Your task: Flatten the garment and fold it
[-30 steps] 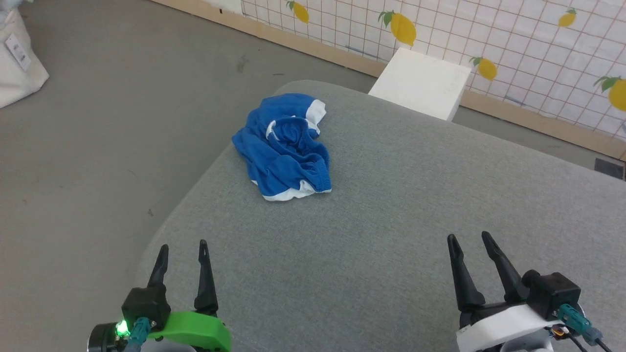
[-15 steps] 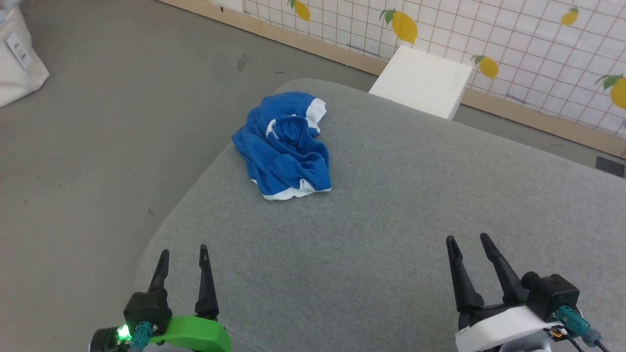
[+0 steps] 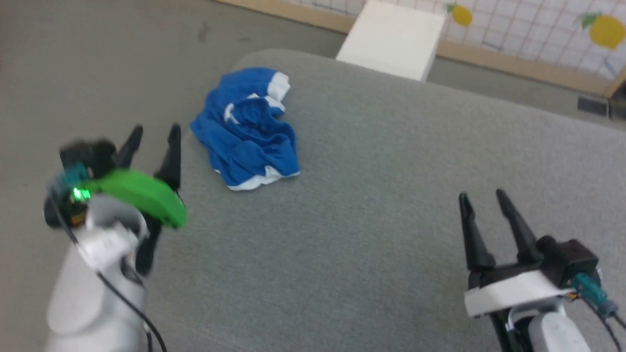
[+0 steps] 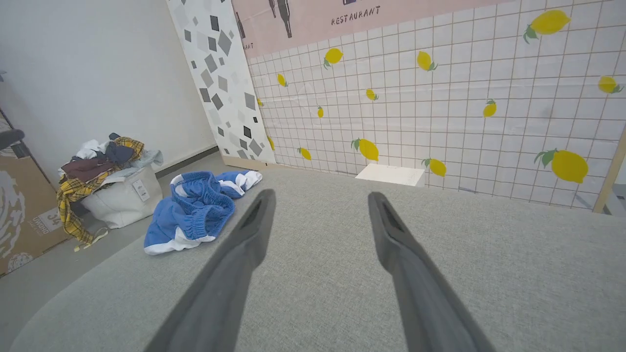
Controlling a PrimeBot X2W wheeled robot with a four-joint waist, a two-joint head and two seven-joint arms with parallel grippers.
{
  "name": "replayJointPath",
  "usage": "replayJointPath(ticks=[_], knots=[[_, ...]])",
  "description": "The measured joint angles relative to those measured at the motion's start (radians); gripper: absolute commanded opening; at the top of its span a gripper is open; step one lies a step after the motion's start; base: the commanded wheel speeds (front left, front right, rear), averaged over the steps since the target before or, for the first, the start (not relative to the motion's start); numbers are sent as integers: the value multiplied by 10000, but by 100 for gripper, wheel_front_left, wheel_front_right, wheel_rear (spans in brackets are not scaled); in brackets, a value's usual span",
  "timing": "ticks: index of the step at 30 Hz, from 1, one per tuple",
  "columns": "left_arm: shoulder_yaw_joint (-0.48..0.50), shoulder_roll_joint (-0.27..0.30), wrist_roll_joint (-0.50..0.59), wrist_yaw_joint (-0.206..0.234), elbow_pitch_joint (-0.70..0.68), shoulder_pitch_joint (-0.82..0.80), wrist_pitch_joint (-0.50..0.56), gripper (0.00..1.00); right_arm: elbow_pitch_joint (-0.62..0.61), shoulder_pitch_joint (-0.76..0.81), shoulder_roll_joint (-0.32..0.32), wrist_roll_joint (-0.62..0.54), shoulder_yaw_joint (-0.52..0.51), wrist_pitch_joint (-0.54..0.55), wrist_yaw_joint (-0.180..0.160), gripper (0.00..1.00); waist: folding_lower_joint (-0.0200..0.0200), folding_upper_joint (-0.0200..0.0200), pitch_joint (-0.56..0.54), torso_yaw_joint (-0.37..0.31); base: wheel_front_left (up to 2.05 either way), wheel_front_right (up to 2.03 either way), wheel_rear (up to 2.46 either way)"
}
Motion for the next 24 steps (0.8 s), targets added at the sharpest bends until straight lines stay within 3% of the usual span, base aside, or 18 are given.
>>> replayJointPath(ticks=[9,15,24], knots=[[255,1206,-1496,-150,1498,-2891,4387,100,-644,-717,-2,-257,-568,65,-2,100,3,0,1565,-864,0,0,0],[355,1484,-1988,512,1816,-3397,6801,100,-717,-812,-2,-314,-846,88,-2,100,3,0,2485,-1607,0,0,0],[146,1126,-2092,1243,1891,-3134,7831,100,-857,-918,-4,-343,-974,88,-2,100,3,0,3453,-2358,0,0,0]])
